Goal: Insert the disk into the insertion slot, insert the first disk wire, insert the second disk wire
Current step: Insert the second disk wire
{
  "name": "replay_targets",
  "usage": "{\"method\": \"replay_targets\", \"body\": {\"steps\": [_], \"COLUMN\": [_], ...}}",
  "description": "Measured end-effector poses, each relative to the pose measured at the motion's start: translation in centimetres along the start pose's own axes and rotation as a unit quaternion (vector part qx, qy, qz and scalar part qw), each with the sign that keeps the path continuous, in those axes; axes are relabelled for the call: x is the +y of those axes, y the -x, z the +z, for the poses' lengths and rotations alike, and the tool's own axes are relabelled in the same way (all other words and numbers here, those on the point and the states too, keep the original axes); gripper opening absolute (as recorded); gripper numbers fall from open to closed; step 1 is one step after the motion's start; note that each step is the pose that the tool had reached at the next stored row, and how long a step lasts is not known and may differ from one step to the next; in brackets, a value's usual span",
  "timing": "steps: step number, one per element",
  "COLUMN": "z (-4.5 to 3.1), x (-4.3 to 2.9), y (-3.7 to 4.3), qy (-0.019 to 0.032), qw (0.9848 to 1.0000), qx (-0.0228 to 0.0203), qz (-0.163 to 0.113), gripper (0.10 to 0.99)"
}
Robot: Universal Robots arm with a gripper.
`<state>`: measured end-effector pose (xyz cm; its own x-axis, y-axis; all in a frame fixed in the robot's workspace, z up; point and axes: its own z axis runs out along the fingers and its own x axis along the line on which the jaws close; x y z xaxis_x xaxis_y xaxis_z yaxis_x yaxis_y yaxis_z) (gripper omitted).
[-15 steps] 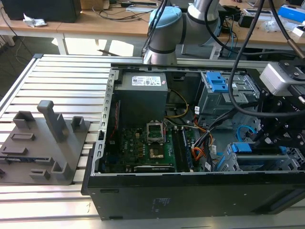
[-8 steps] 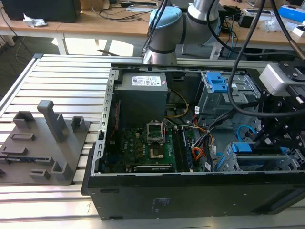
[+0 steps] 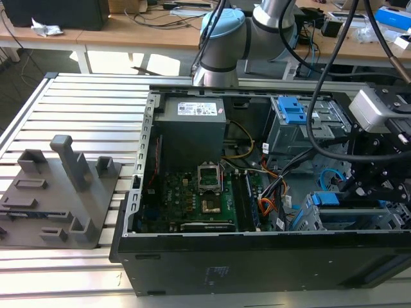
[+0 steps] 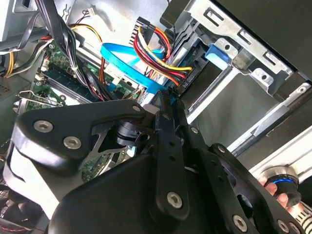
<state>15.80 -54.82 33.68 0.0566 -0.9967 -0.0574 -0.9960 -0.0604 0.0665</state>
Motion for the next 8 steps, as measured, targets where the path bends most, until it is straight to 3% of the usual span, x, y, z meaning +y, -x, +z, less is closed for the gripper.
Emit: {"method": "replay_targets", "body": {"steps": [3,5,8], "z": [0.04,0.05,-0.41], "x": [-0.01,-0.01,0.03], "y": [0.00,0.00,0.02], "qy": [-0.0001,0.0000,0.0000], "qw": [1.0000,1.0000,1.0000], "qx": [-0.0003,-0.0003,-0.0001], "qz": [0.000,0.000,0.000], "gripper": [0.176,0.302,0.302]}}
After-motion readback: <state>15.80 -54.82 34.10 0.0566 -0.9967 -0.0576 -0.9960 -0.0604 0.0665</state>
